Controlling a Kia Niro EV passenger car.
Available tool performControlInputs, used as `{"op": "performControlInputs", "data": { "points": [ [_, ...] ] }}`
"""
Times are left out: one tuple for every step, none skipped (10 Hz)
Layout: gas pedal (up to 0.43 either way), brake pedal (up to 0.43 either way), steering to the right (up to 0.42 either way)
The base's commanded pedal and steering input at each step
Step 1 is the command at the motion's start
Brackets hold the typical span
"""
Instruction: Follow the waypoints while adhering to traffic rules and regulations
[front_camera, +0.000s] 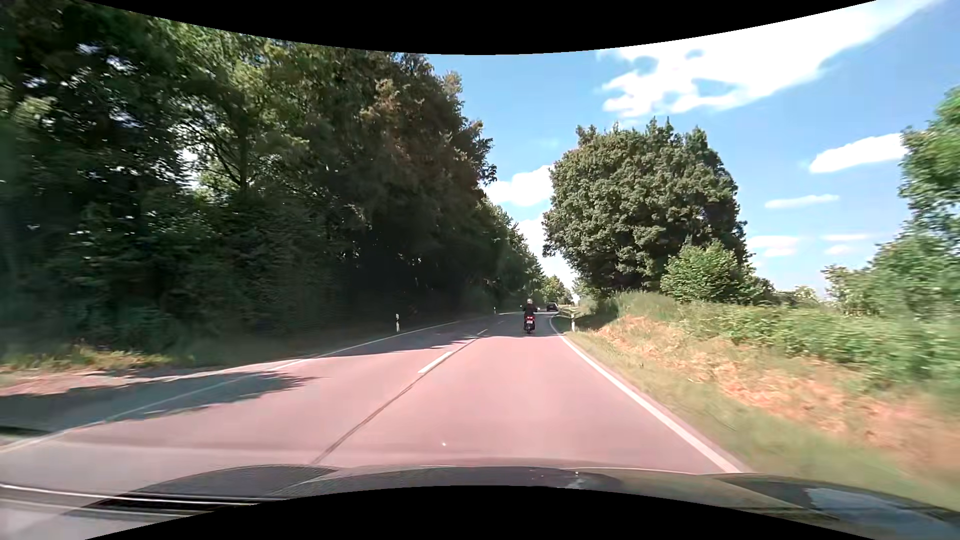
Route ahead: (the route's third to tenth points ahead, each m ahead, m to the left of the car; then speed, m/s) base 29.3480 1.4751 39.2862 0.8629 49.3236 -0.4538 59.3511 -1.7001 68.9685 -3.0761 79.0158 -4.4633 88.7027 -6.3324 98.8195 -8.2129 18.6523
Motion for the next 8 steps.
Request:
{"op": "performControlInputs", "data": {
  "points": [
    [0.209,0.012,0.011],
    [0.209,0.012,0.012],
    [0.209,0.012,0.013],
    [0.209,0.012,0.013],
    [0.209,0.012,0.013],
    [0.209,0.012,0.013],
    [0.209,0.012,0.013],
    [0.220,0.012,0.013]
  ]
}}
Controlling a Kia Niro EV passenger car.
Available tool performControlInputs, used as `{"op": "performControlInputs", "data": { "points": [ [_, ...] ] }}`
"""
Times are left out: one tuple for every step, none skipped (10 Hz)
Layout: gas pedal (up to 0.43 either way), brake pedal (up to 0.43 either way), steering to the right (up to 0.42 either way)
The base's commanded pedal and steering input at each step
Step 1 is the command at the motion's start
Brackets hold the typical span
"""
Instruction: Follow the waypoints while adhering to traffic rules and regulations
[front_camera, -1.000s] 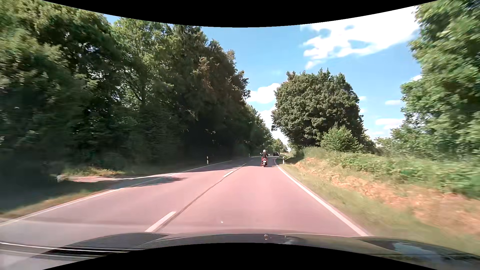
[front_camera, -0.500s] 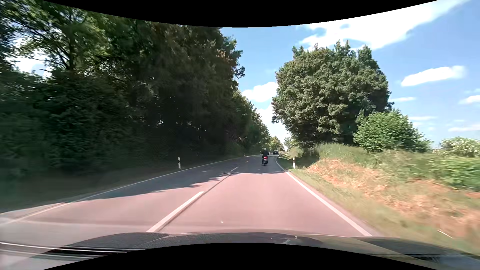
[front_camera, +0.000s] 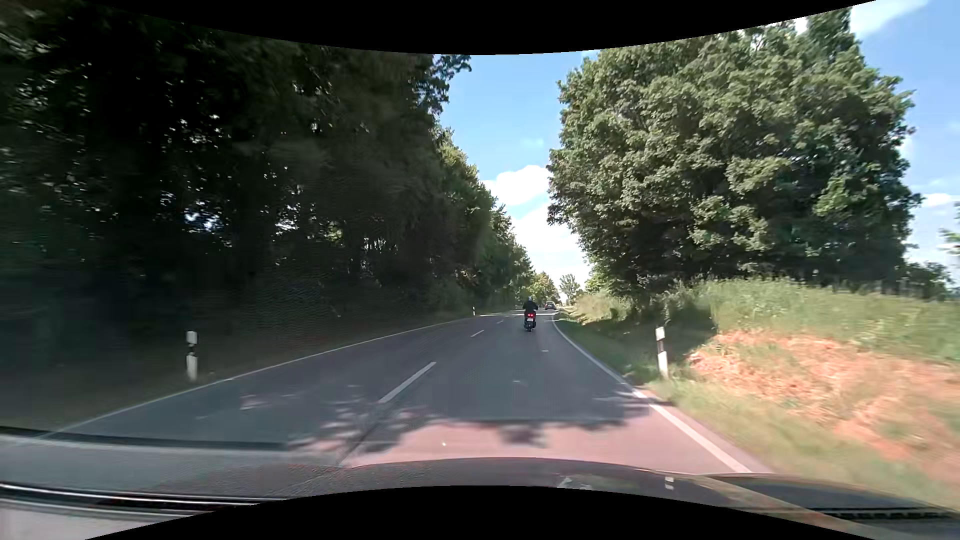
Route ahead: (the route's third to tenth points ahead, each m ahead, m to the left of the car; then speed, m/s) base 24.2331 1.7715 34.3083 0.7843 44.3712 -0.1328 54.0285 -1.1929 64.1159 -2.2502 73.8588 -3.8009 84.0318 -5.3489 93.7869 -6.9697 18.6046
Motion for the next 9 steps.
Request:
{"op": "performControlInputs", "data": {
  "points": [
    [0.240,0.012,0.013],
    [0.248,0.012,0.013],
    [0.260,0.012,0.013],
    [0.268,0.012,0.012],
    [0.280,0.012,0.012],
    [0.280,0.012,0.012],
    [0.280,0.012,0.012],
    [0.280,0.012,0.012],
    [0.280,0.012,0.013]
  ]
}}
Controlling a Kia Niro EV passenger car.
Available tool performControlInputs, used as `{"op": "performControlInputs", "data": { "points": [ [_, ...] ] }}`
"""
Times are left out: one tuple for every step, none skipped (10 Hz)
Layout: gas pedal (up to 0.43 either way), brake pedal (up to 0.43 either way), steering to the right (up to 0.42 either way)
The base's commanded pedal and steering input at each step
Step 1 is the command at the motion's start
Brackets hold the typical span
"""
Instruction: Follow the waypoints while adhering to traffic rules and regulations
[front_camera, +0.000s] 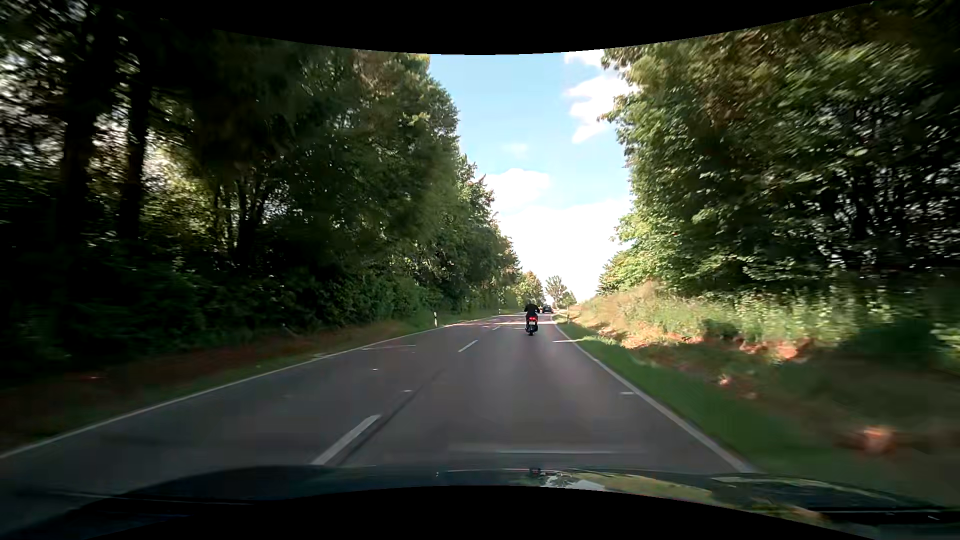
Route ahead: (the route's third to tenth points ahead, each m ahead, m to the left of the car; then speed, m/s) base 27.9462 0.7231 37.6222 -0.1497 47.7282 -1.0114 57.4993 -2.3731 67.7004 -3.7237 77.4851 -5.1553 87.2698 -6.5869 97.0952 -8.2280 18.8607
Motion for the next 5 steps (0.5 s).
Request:
{"op": "performControlInputs", "data": {
  "points": [
    [0.280,0.012,0.014],
    [0.280,0.012,0.015],
    [0.280,0.012,0.015],
    [0.268,0.012,0.015],
    [0.240,0.012,0.015]
  ]
}}
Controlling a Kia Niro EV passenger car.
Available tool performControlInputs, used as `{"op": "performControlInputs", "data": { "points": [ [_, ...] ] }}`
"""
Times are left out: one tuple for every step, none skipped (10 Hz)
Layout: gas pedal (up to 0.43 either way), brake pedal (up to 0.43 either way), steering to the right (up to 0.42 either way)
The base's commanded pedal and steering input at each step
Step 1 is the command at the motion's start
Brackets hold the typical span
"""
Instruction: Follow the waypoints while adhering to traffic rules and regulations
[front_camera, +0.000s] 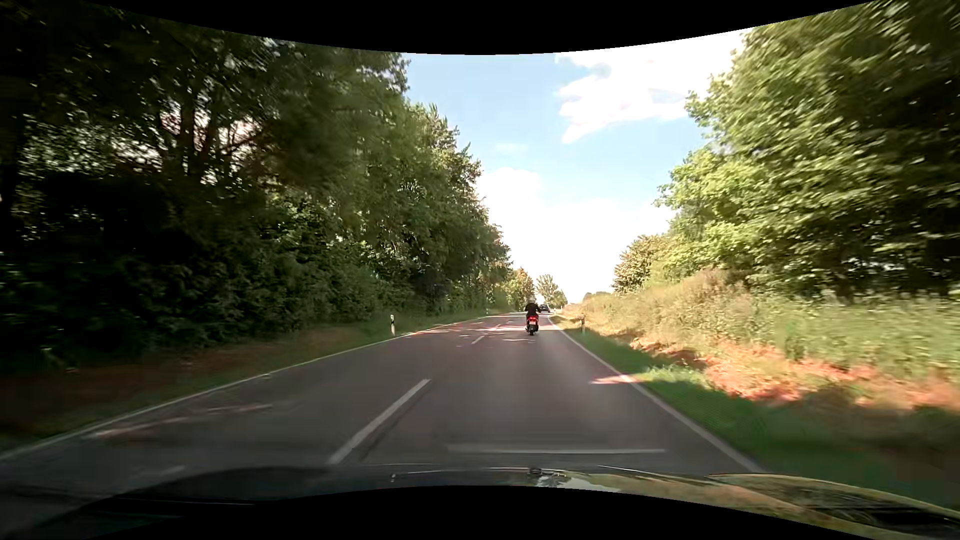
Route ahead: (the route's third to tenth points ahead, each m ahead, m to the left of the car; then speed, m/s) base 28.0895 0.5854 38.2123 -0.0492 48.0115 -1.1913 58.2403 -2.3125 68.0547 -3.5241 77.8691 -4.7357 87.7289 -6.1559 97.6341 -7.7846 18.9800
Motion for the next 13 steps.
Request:
{"op": "performControlInputs", "data": {
  "points": [
    [0.209,0.012,0.015],
    [0.157,0.012,0.016],
    [0.150,0.012,0.016],
    [0.150,0.012,0.015],
    [0.150,0.012,0.015],
    [0.138,0.012,0.014],
    [0.138,0.012,0.014],
    [0.150,0.012,0.013],
    [0.150,0.012,0.012],
    [0.157,0.012,0.012],
    [0.169,0.012,0.012],
    [0.189,0.012,0.012],
    [0.209,0.012,0.011]
  ]
}}
